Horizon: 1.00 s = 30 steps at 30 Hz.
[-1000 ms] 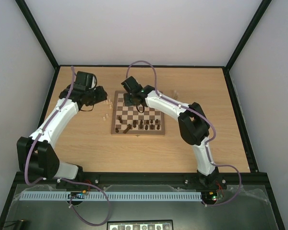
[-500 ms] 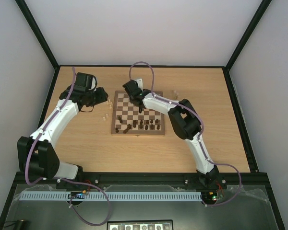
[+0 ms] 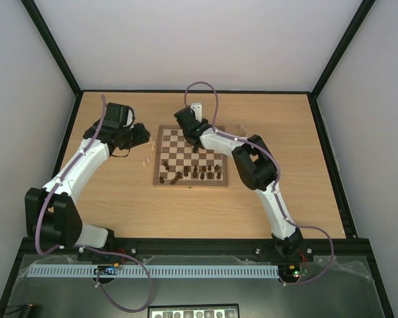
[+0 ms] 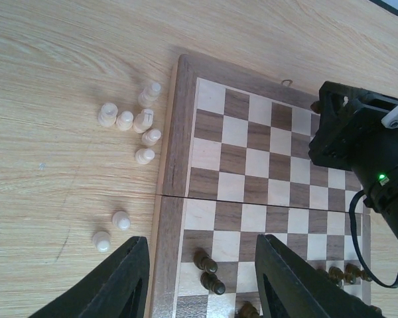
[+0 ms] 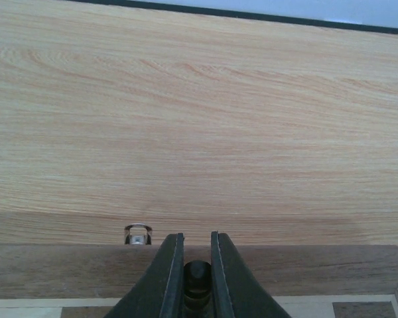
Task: Set up the chess pieces on the board
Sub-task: Place the chess piece on the chessboard.
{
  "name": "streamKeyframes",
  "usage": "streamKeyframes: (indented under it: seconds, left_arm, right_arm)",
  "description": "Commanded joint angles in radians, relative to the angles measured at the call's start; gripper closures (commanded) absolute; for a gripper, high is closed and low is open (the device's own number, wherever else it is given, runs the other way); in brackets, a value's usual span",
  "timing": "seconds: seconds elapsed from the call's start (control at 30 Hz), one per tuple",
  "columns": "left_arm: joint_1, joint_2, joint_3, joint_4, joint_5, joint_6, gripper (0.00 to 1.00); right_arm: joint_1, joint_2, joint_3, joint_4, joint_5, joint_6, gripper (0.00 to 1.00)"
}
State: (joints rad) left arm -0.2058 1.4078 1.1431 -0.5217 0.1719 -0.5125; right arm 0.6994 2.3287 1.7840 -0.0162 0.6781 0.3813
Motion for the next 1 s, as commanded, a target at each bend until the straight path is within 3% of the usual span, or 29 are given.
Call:
streamKeyframes:
  seconds: [0.0, 0.23, 0.97]
  left_arm:
    - [0.008, -0.019, -0.018, 0.012, 0.003, 0.01, 0.54]
    - [0.009, -0.025, -0.037, 0.021, 0.002, 0.007, 0.54]
    - [0.008, -0.048, -0.04, 0.016, -0.002, -0.007, 0.54]
  right_arm:
    - [-0.005, 0.022, -0.032, 0.034, 0.026, 0.029, 0.94]
    - [-0.008, 0.027, -0.055, 0.037, -0.004, 0.062, 0.92]
    - [-0.006, -0.078, -0.121, 0.032, -0.05, 0.072, 0.7]
